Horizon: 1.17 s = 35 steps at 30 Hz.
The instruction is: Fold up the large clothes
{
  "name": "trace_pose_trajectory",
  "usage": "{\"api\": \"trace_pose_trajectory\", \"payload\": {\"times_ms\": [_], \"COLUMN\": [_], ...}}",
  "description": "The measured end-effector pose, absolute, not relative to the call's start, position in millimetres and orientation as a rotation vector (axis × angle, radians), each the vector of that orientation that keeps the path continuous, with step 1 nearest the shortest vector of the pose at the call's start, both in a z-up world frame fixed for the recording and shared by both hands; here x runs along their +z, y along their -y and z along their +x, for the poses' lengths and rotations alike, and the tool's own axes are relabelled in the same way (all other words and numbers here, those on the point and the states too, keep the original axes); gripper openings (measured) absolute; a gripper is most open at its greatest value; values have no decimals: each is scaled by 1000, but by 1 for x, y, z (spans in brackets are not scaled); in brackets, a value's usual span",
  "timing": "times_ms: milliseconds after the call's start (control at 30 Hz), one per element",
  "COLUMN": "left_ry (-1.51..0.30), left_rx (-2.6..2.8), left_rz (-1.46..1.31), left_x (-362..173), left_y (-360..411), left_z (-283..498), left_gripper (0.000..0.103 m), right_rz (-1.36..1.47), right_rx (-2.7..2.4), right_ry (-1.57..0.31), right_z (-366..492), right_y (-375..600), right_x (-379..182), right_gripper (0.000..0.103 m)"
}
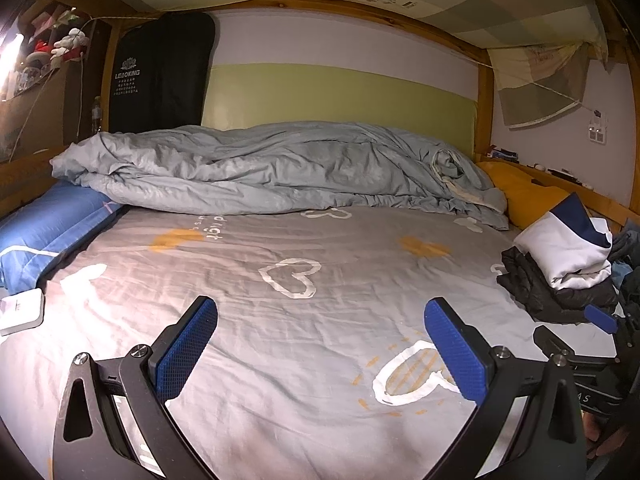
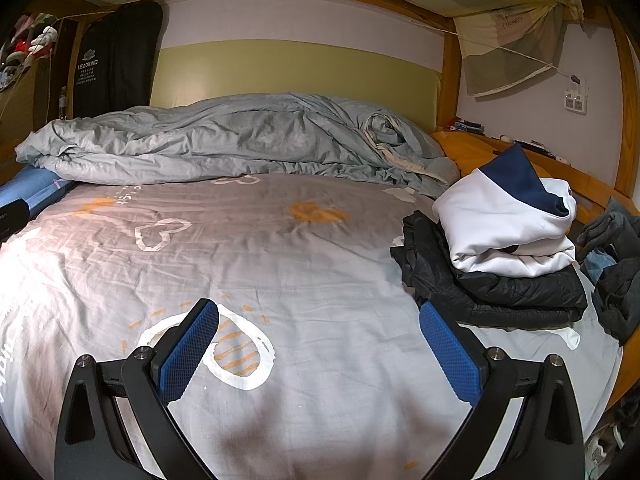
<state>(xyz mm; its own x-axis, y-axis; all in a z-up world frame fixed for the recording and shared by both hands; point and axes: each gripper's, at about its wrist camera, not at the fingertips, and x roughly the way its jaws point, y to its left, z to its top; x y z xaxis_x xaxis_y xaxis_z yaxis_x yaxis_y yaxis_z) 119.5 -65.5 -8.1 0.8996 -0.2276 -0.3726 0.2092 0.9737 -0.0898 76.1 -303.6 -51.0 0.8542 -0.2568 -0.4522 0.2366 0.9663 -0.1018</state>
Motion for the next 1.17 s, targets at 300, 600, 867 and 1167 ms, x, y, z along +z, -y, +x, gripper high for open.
{"api": "trace_pose_trajectory", "payload": {"times_ms": [300, 600, 867, 1167], "left_ry": [-407, -423, -425, -410], "left_rx": [-228, -212, -205, -201], "left_rz": [-67, -63, -56, -43], "left_x": [-9, -12, -14, -13], "left_y": [63, 65, 66, 68], "left_z": [122, 126, 127, 123], "left_gripper": [103, 103, 103, 103], "right_rz": [-45, -49, -51, -47], "right_rx": [-258, -258, -252, -251], "right_ry": [-482, -490, -497, -497], "right_z": [76, 77, 79, 79], "right_y": [304, 305, 307, 307], "right_x": [-51, -53, -54, -54], "right_gripper": [102, 102, 102, 102]}}
